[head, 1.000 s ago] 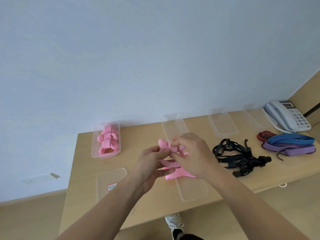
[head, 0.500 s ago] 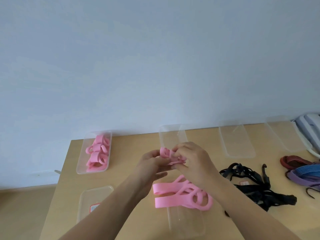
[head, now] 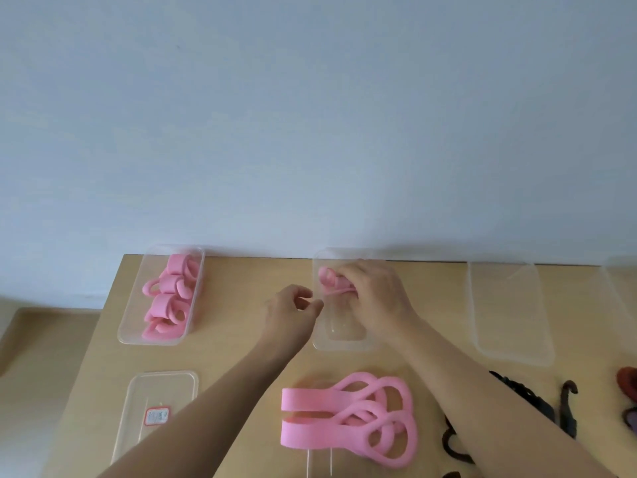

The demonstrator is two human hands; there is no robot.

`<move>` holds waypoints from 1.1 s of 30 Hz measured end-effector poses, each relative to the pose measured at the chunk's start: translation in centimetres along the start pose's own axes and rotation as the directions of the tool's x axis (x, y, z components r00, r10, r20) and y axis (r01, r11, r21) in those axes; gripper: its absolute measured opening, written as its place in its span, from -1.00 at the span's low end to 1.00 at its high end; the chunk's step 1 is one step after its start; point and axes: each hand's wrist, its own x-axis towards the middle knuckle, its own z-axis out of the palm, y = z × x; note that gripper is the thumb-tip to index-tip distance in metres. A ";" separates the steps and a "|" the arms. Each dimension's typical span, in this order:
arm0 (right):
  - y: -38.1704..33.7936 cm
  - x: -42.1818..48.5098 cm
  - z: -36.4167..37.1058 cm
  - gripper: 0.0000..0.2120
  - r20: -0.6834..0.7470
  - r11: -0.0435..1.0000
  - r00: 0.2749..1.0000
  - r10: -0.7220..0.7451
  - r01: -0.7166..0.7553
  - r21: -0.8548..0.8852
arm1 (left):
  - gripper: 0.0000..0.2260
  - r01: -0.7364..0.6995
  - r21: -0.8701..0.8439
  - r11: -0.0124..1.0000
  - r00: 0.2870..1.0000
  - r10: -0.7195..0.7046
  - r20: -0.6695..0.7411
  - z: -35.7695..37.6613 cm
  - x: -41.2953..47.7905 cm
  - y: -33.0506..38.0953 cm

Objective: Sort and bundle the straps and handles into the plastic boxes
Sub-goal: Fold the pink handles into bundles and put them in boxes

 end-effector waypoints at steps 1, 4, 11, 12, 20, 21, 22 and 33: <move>0.3 0.2 0.6 -0.72 0.003 1.000 1.000 -0.011 0.011 -0.016 | -0.91 0.010 0.000 1.000 1.000 -0.010 -0.003 0.3 0.3 -0.3; 1.0 0.7 1.6 -0.81 -0.021 0.996 0.998 -0.055 0.054 -0.070 | -0.97 -0.014 0.001 1.000 0.999 0.014 -0.033 0.7 0.8 -0.8; 0.8 -0.3 0.6 -0.68 0.056 0.986 0.995 -0.087 0.094 -0.138 | -0.89 -0.120 -0.004 0.993 0.990 0.120 -0.075 0.4 -0.3 -1.7; 0.7 -0.9 0.1 -0.66 0.014 0.988 0.996 -0.083 0.084 -0.129 | -0.86 -0.172 0.025 0.985 0.981 0.174 -0.090 0.2 -0.8 -2.3; -0.5 -12.7 -1.1 -0.75 -0.146 0.960 0.951 0.272 -0.278 -0.020 | -0.90 -0.748 0.405 0.525 0.585 0.810 0.032 0.9 -6.7 -8.6; -0.8 -14.4 -1.0 -0.74 -0.084 0.946 0.945 0.317 -0.321 -0.044 | -0.89 -0.787 0.396 0.473 0.549 0.830 0.101 1.2 -7.4 -9.1; -1.0 -15.8 -0.9 -0.71 -0.012 0.926 0.929 0.370 -0.370 -0.081 | -0.87 -0.817 0.381 0.433 0.522 0.836 0.169 1.6 -7.9 -9.5; -4.2 -20.5 -1.0 -0.72 0.182 0.809 0.788 0.588 -0.572 -0.134 | -0.72 -0.817 0.412 0.403 0.574 0.642 0.508 3.4 -9.9 -9.7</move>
